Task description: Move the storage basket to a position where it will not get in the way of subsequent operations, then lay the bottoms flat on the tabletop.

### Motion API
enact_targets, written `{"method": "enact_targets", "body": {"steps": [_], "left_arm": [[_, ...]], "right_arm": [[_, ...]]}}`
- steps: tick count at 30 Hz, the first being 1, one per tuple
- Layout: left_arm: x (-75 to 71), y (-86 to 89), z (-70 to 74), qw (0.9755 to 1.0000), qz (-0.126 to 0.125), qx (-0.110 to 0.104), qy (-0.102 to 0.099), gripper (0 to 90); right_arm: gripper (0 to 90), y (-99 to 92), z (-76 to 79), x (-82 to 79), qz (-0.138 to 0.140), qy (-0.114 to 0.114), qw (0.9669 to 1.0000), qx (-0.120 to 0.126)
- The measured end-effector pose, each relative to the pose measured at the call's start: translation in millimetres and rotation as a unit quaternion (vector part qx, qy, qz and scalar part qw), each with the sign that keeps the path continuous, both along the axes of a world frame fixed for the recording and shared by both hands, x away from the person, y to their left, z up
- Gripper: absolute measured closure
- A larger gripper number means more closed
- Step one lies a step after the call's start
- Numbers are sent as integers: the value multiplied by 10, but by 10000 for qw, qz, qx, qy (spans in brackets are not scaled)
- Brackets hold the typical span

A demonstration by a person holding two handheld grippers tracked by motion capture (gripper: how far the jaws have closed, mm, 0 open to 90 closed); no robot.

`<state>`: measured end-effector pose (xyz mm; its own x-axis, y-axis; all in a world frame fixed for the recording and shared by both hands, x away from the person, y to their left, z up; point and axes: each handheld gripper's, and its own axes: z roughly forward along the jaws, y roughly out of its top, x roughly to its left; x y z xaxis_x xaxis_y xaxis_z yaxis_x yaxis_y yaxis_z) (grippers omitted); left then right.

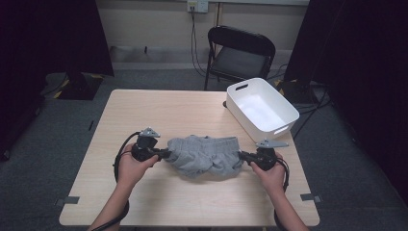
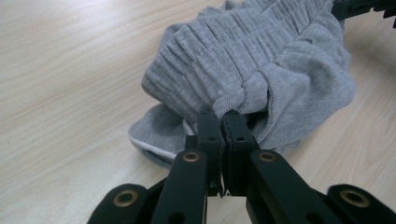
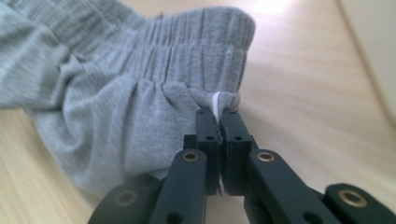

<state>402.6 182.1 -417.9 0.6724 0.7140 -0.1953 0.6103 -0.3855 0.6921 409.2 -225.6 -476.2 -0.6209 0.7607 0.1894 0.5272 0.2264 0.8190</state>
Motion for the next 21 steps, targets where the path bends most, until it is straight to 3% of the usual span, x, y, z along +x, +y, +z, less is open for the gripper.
{"method": "enact_targets", "body": {"steps": [6,13,17,21], "left_arm": [[-9,31,187,9999,48,-49,-129,879],[-11,60,310,9998,71,-80,-190,880],[5,61,321,9997,106,-85,-194,880],[35,68,267,9995,220,-119,-182,880]], "right_arm": [[881,-7,300,5,53,-202,9997,134],[882,-28,551,40,47,-248,9992,296],[882,-16,618,53,54,-288,9993,222],[882,16,583,82,9,-315,9994,164]]}}
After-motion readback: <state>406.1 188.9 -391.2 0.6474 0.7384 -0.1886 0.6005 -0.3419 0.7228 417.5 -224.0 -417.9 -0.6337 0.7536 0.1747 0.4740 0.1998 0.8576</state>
